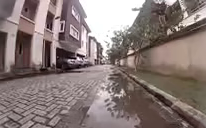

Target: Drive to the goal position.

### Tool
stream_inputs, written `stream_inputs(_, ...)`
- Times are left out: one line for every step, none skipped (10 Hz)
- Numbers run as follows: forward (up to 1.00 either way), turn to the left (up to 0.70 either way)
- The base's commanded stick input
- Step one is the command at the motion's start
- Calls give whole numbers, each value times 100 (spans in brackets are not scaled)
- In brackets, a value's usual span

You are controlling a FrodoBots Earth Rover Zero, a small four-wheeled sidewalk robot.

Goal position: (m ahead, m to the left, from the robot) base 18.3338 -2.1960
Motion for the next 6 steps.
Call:
stream_inputs(50, 0)
stream_inputs(50, 0)
stream_inputs(50, 0)
stream_inputs(50, 0)
stream_inputs(50, 0)
stream_inputs(50, 0)
